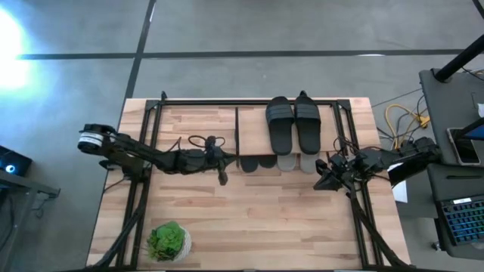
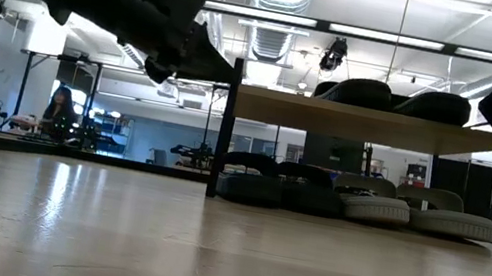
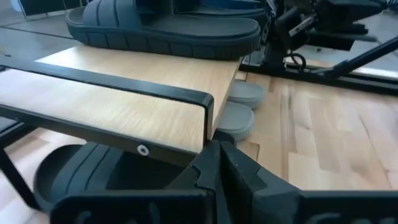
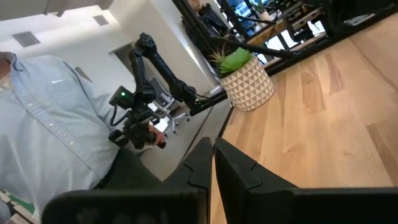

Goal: Pick and place slides into the shelf
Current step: Adjust the gray slides under the shelf

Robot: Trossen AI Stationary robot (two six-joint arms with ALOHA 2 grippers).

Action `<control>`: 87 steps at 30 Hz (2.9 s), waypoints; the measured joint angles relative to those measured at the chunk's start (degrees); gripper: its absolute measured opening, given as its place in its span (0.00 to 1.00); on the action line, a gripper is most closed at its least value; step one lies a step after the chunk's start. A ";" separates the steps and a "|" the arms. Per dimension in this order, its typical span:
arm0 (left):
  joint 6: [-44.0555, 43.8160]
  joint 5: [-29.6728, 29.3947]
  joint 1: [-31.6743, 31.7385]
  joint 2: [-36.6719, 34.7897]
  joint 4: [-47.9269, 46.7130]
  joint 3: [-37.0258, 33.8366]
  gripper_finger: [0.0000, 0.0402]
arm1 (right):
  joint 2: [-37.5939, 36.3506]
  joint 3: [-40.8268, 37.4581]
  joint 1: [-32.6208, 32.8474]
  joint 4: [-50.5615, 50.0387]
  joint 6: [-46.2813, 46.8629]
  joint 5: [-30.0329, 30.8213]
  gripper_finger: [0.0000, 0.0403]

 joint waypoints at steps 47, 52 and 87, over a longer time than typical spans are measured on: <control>-22.30 8.61 -8.26 -13.23 2.47 0.03 0.00 | 20.56 15.99 8.80 16.99 10.60 4.53 0.03; -22.49 8.02 -8.25 -13.91 1.61 -0.06 0.00 | 40.02 28.86 9.69 3.27 13.47 2.48 0.03; -19.44 8.04 -9.22 -15.55 -16.13 -3.10 0.00 | 69.41 32.63 10.63 -9.23 50.97 5.80 0.03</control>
